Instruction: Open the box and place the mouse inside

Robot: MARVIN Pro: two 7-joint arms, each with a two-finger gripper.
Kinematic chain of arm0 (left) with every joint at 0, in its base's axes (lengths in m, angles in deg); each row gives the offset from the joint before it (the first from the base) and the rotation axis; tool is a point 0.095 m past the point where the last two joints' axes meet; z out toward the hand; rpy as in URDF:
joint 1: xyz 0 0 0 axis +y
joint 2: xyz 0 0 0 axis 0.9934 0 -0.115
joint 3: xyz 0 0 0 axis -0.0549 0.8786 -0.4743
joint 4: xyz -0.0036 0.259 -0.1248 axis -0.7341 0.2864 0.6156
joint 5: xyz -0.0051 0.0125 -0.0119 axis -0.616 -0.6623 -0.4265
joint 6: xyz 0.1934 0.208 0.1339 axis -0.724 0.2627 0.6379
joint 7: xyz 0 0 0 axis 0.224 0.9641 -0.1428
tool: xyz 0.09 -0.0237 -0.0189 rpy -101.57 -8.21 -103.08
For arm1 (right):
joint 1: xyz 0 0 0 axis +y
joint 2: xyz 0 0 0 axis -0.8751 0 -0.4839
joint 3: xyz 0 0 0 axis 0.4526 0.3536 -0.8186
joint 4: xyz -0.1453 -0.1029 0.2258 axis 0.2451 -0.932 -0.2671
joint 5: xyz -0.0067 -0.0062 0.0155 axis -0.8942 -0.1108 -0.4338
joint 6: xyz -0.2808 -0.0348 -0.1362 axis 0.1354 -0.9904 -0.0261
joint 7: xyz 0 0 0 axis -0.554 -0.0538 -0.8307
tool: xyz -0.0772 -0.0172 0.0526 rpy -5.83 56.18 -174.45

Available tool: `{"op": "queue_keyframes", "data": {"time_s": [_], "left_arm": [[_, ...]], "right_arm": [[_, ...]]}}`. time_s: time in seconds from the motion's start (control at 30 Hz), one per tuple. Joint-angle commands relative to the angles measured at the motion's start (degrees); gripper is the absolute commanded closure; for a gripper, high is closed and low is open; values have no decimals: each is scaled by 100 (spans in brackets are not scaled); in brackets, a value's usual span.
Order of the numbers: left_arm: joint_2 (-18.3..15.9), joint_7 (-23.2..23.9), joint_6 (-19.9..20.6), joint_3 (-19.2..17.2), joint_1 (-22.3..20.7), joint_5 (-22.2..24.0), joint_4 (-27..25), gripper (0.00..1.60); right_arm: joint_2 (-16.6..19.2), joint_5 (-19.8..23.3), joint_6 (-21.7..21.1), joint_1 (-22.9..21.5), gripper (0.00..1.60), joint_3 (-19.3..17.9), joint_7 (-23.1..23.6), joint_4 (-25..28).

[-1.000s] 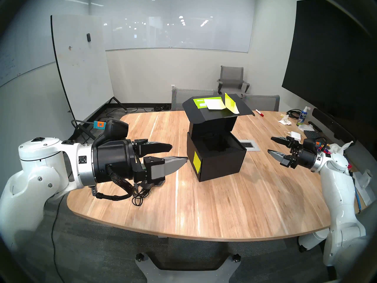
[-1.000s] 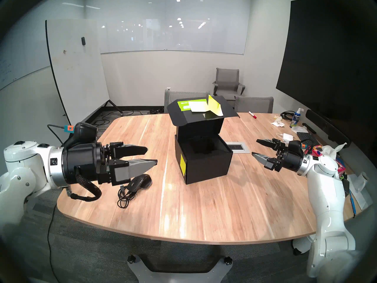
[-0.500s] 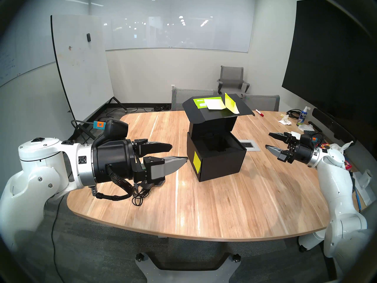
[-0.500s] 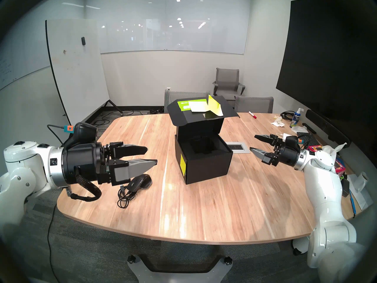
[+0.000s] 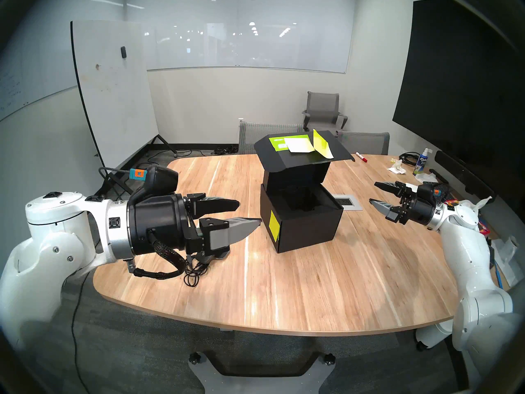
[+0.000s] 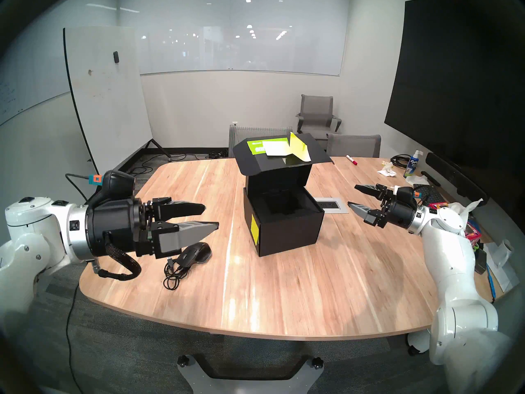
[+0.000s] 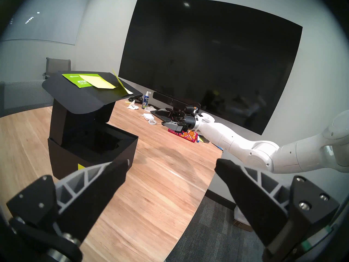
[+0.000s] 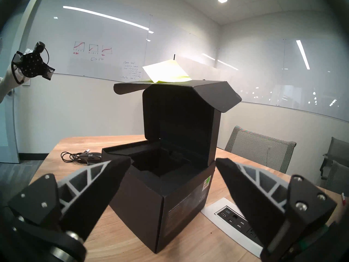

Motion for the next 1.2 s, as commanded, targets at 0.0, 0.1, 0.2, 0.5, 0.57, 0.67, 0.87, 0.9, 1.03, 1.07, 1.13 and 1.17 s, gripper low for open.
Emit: {"op": "queue_keyframes", "data": {"time_s": [0.0, 0.1, 0.2, 0.5, 0.57, 0.67, 0.87, 0.9, 1.03, 1.07, 1.13, 1.17], "left_arm": [[19, 4, -14, -46, -12, 11, -41, 0], [24, 8, -14, -47, -10, 6, -41, 0], [27, 11, -13, -48, -10, 4, -41, 0], [40, 23, -10, -50, -7, -13, -41, 0], [44, 27, -10, -49, -6, -18, -41, 0], [46, 28, -10, -49, -6, -20, -41, 0], [53, 34, -9, -49, -4, -30, -41, 0], [54, 35, -9, -49, -4, -31, -41, 0], [59, 40, -8, -50, -3, -36, -41, 0], [61, 41, -8, -50, -2, -38, -41, 0], [63, 43, -8, -50, -2, -41, -41, 0], [65, 45, -8, -50, -1, -42, -41, 0]], "right_arm": [[94, 142, 121, -289, 0, 54, -9, -17], [109, 165, 162, -318, 0, 101, -9, -61], [117, 180, 187, -335, 0, 129, -9, -85], [25, 233, 278, -556, 0, 350, -9, -213], [-14, 248, 304, -640, 0, 422, -9, -253], [-76, 242, 309, -725, 0, 475, -9, -284], [-218, 251, 353, -929, 0, 638, -9, -426], [-232, 249, 362, -957, 0, 659, -9, -456], [-282, 256, 404, -1075, 0, 733, -9, -608], [-296, 254, 409, -1111, 0, 758, -9, -651], [-323, 255, 431, -1167, 0, 789, -9, -733], [-334, 255, 441, -1202, 0, 809, -9, -778]]}}
